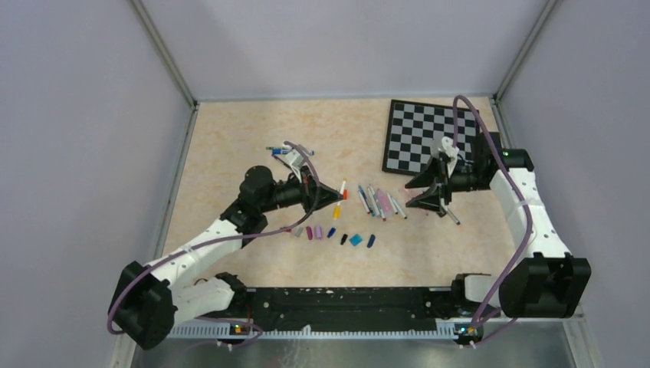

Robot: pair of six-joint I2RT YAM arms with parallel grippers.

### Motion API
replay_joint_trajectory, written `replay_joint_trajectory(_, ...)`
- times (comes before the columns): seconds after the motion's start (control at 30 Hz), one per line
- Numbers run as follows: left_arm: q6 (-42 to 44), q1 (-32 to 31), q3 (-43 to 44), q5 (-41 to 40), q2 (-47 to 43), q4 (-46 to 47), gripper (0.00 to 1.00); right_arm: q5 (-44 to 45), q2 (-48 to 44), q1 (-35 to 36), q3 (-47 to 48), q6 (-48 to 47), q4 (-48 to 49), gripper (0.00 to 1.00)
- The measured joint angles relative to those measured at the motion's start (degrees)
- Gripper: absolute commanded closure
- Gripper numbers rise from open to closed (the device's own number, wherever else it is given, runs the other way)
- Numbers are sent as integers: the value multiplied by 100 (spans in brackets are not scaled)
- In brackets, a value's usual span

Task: Open the pen caps
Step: Pick up the pen from the center of the board.

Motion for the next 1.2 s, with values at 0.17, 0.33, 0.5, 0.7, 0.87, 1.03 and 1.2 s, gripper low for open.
replay_joint_trajectory(0.17,-7,-671,61,-612,457,385,100,-55,-339,319,-216,3272,2098,44)
replay_joint_trajectory(0.33,66,-1259,269,-1204,837,472,100,-98,-758,479,-1215,6559,4690,44)
replay_joint_trajectory(0.5,127,-1681,507,-1663,1091,555,100,-68,-763,678,-1735,8209,5939,44)
replay_joint_trajectory(0.7,173,-1998,748,-2015,1364,581,100,-37,-763,870,-1775,8939,6631,45)
replay_joint_trajectory(0.87,175,-2157,846,-2179,1563,588,100,-11,-752,1029,-1838,9169,6907,49)
replay_joint_trajectory(1.03,168,-2234,890,-2253,1628,599,100,96,-734,1106,-1840,9226,6994,56)
replay_joint_trajectory(1.2,142,-2282,953,-2323,1663,632,100,223,-734,1152,-1860,9193,6988,67)
